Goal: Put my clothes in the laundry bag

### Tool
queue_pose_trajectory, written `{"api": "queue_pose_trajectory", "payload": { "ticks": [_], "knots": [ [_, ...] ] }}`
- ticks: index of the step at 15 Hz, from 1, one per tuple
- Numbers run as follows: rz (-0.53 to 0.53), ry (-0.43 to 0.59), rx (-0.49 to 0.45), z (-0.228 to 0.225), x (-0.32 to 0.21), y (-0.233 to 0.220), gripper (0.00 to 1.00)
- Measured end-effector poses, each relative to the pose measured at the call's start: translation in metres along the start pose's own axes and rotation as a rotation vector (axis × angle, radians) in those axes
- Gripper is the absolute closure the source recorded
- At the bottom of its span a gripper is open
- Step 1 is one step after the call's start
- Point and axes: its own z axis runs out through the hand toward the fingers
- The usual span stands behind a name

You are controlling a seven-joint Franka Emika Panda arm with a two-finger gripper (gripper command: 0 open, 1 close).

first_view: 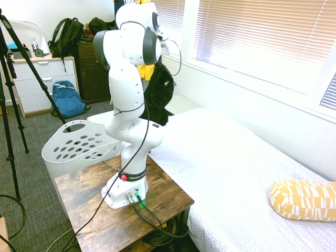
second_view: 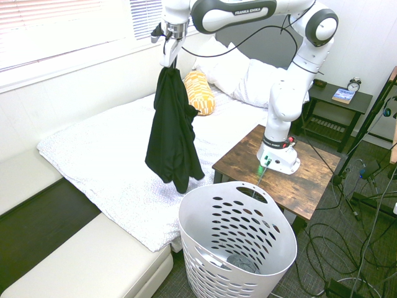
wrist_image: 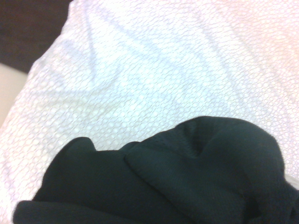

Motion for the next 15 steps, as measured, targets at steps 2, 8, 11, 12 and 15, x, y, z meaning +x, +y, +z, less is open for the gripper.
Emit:
{"api": "queue_pose_trajectory", "payload": {
  "ticks": [2,8,11,12,15],
  "knots": [
    [-0.082,0.001,0.006,-0.03,-0.063,-0.002,1.0],
    [-0.281,-0.021,0.035,-0.119,-0.226,0.027,1.0],
    [-0.323,-0.061,0.04,-0.131,-0.259,0.037,1.0],
    [-0.335,-0.085,0.038,-0.13,-0.267,0.036,1.0],
    [-0.368,-0.227,-0.007,-0.077,-0.307,0.024,1.0]
  ]
}}
